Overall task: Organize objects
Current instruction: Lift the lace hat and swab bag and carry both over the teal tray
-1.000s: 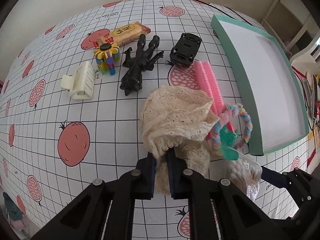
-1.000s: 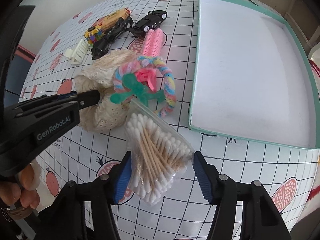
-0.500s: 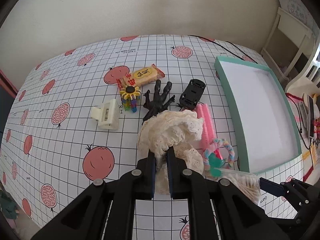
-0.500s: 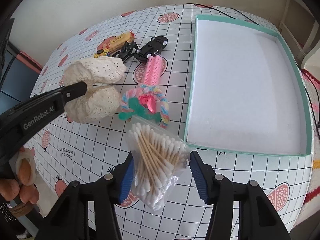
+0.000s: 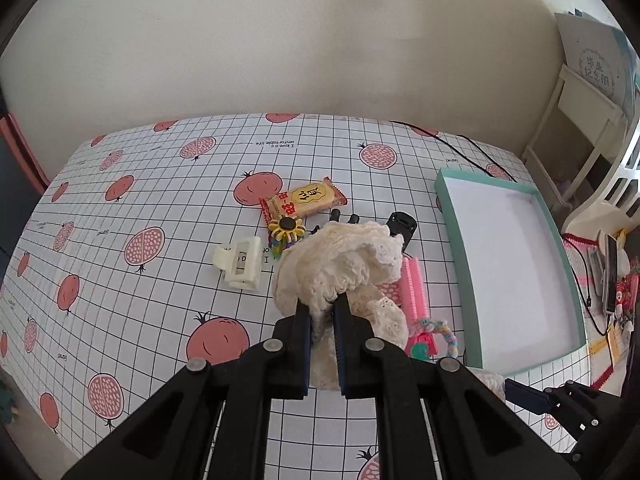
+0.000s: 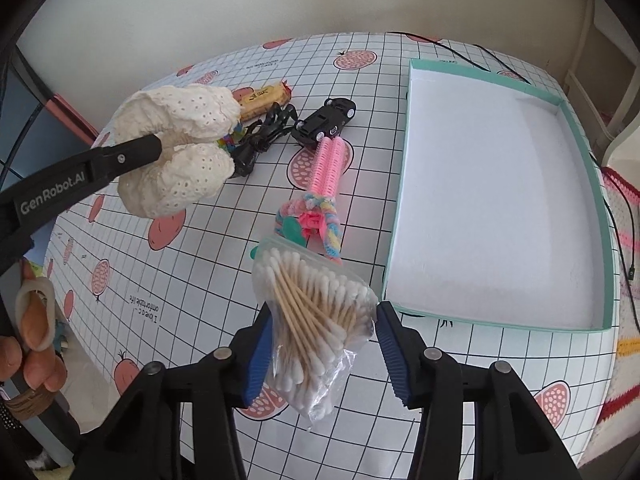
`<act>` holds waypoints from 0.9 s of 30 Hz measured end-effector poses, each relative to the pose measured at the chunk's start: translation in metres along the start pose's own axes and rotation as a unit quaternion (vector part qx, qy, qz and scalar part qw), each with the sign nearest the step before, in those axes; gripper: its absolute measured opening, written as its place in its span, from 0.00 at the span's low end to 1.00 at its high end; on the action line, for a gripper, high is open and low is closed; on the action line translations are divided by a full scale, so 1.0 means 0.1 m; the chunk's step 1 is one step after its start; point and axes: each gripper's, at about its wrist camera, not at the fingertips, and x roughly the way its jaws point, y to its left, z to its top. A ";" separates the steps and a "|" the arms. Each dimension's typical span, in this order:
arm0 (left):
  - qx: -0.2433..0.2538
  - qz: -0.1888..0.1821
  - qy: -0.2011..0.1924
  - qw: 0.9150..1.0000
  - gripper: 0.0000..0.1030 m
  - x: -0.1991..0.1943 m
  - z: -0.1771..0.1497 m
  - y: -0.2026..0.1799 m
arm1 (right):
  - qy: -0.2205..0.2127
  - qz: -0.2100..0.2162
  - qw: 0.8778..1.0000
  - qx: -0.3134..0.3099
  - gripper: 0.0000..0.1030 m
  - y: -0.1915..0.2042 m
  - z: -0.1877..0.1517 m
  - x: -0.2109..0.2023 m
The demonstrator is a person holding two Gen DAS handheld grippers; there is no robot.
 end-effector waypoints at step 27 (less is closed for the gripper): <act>-0.062 -0.118 -0.089 0.987 0.10 -0.40 0.86 -0.62 | -0.182 -0.055 0.969 0.156 0.51 -0.87 1.03 -0.84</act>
